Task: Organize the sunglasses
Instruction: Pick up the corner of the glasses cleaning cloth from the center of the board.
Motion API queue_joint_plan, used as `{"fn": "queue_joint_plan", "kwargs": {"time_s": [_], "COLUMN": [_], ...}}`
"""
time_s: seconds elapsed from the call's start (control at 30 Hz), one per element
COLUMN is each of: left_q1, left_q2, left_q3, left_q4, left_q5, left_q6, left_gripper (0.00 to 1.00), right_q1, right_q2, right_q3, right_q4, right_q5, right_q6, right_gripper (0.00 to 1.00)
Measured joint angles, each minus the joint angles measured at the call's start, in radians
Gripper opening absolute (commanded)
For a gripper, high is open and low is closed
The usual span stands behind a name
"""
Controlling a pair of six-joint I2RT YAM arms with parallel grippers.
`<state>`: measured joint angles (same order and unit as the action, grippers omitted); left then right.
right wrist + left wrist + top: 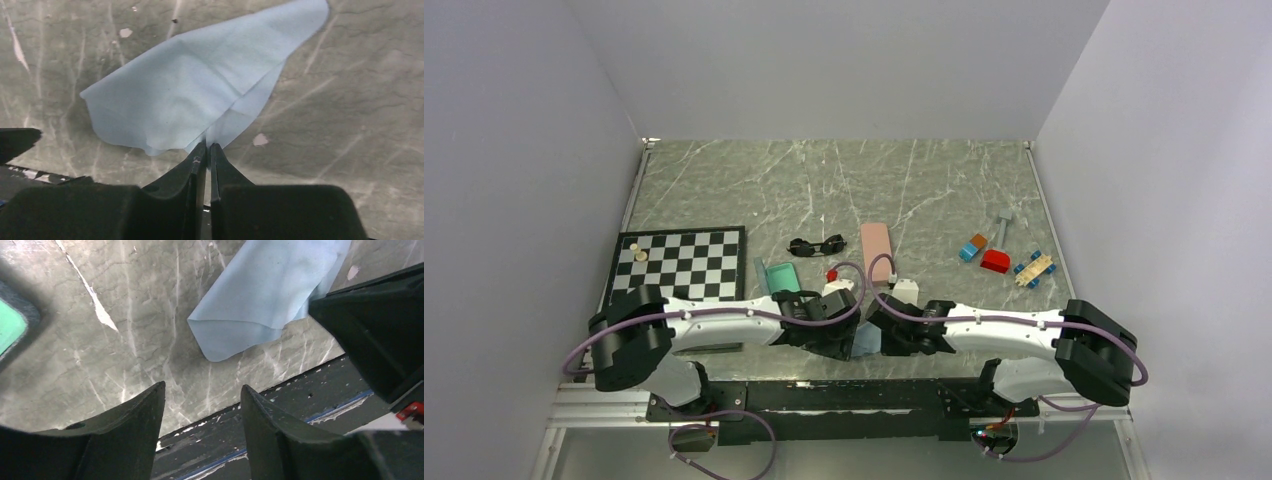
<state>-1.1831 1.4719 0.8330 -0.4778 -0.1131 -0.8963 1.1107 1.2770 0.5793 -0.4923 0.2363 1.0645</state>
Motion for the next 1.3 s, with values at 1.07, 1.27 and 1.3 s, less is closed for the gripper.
{"fn": "queue_joint_plan", "kwargs": {"time_s": [1.07,1.27,1.3], "left_q1": [0.035,0.006,0.0], "left_q2": [0.238,0.178,0.169], "left_q3": [0.188,0.13,0.119], "left_q4": [-0.073,-0.098,-0.094], "left_q5": [0.009,-0.016,-0.016], "left_q6": [-0.115,-0.146,-0.146], "left_gripper": [0.43,0.44,0.44], "right_q1": [0.014,0.017,0.017], "right_q2": [-0.075,-0.076,-0.076], "right_q3": [-0.081,-0.081,-0.081], "right_q4": [0.101,0.102,0.102], "right_q5": [-0.07,-0.07,-0.07], "right_q6": [0.052,0.053,0.053], "right_gripper": [0.15,0.15,0.15]}}
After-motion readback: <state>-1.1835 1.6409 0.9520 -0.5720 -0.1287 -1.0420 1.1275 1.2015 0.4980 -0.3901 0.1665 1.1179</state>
